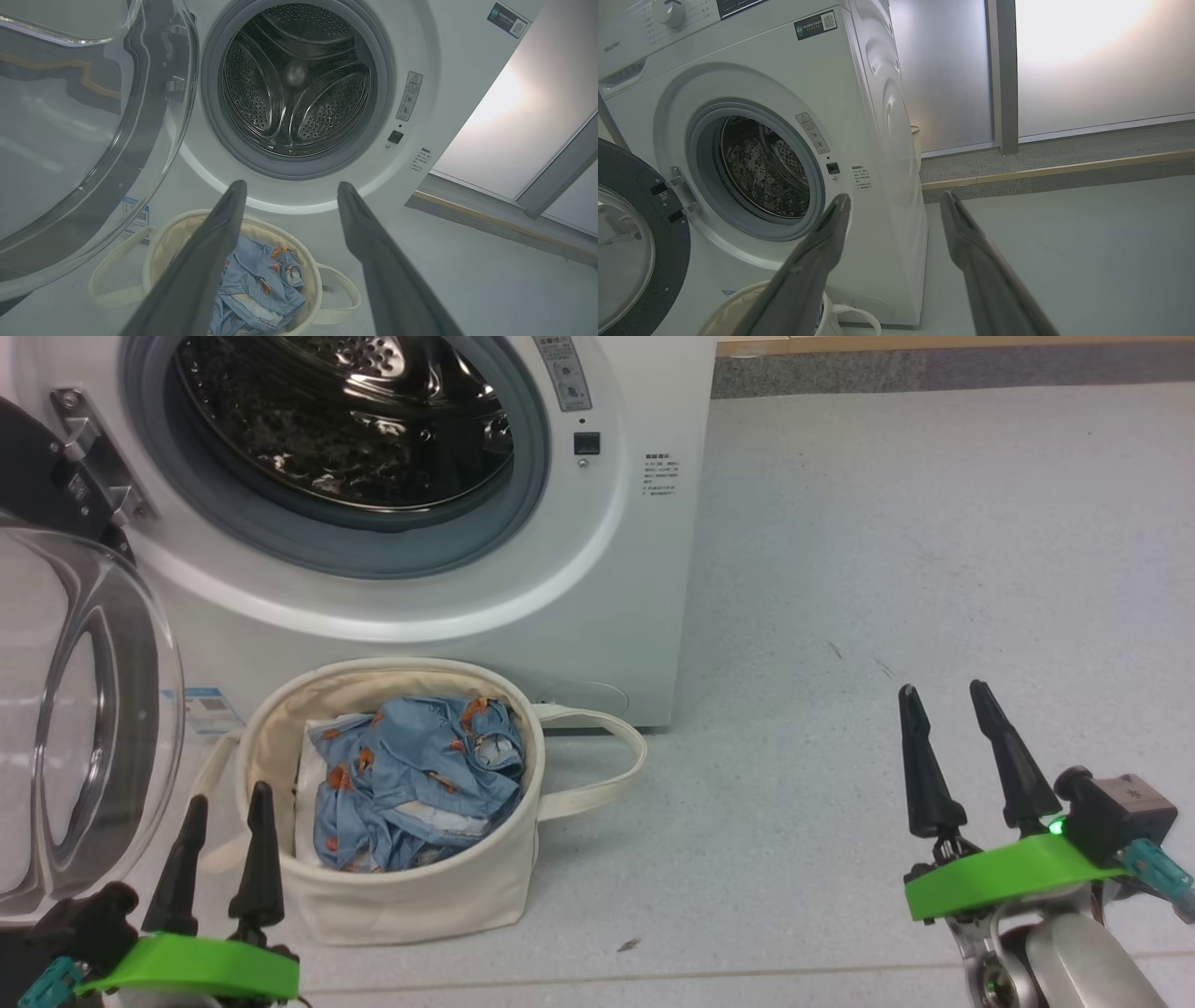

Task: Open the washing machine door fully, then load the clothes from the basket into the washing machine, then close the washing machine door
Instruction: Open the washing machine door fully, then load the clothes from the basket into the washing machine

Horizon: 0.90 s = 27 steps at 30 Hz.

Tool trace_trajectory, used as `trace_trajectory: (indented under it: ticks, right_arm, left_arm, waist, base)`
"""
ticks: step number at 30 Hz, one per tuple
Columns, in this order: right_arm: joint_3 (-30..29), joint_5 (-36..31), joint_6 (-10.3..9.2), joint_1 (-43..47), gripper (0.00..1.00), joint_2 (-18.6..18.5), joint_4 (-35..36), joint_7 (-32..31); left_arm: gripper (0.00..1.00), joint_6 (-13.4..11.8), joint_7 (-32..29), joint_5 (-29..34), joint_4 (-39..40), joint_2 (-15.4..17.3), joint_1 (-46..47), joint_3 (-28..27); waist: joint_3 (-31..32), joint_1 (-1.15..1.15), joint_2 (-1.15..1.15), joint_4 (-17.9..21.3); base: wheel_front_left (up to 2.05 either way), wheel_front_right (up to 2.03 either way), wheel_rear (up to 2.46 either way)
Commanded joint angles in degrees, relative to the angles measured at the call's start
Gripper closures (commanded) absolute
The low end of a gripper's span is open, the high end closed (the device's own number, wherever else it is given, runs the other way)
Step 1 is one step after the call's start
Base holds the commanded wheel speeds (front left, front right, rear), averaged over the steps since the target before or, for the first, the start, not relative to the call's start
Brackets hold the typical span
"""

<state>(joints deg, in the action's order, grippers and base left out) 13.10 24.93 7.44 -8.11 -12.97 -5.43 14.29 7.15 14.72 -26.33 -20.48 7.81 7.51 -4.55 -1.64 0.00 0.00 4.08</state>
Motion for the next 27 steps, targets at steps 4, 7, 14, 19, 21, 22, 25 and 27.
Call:
trace_trajectory:
  ticks: [4, 7, 14, 19, 21, 22, 25, 27]
  right_arm:
    - [0.6, -0.3, 0.05, -2.5, 0.0, -0.8, 1.7, 0.7]
    - [0.6, -0.2, 0.05, -2.5, 0.0, -0.8, 1.5, 0.7]
    - [0.3, -0.2, 0.05, -2.5, 0.0, -0.6, 1.4, 0.7]
    - [0.3, -0.2, 0.05, -2.6, 0.0, -0.6, 1.3, 0.7]
    - [0.3, -0.2, 0.05, -2.6, 0.0, -0.6, 1.3, 0.7]
    - [0.3, -0.2, 0.05, -2.7, 0.0, -0.6, 1.3, 0.7]
    - [0.3, -0.2, 0.05, -2.7, 0.0, -0.6, 1.4, 0.7]
    - [0.3, -0.2, 0.05, -2.7, 0.0, -0.6, 1.3, 0.7]
  left_arm:
    - [0.0, 0.3, 0.3, 0.4, 2.0, 1.5, 1.2, -1.7]
    - [0.0, 0.3, 0.3, 0.4, 1.7, 1.6, 1.3, -1.5]
    - [0.0, 0.3, 0.3, 0.1, 1.2, 1.8, 1.7, -1.6]
    - [0.0, 0.3, 0.3, 0.1, 1.0, 1.9, 1.9, -1.8]
    - [0.0, 0.3, 0.3, 0.0, 0.9, 1.9, 1.9, -1.9]
    - [0.0, 0.3, 0.3, 0.1, 0.8, 1.9, 1.9, -1.9]
    - [0.0, 0.3, 0.3, 0.1, 0.8, 1.9, 2.0, -1.9]
    - [0.0, 0.3, 0.3, 0.1, 0.8, 1.9, 2.1, -2.0]
  waist:
    - [0.2, 0.0, 0.0, -0.7]
    - [0.1, 0.0, 0.0, -1.0]
    - [-0.3, 0.0, 0.0, -1.5]
    - [-0.5, 0.0, 0.0, -1.7]
    - [-0.5, 0.0, 0.0, -1.8]
    - [-0.6, 0.0, 0.0, -1.8]
    - [-0.7, 0.0, 0.0, -1.9]
    - [-0.7, 0.0, 0.0, -1.9]
  base:
    - [0.0, 0.0, 0.0]
    - [0.0, 0.0, 0.0]
    - [0.0, 0.0, 0.0]
    - [0.3, -0.16, -0.14]
    - [0.8, -0.46, -0.33]
    - [1.0, -0.58, -0.42]
    - [1.12, -0.66, -0.46]
    - [1.2, -0.71, -0.49]
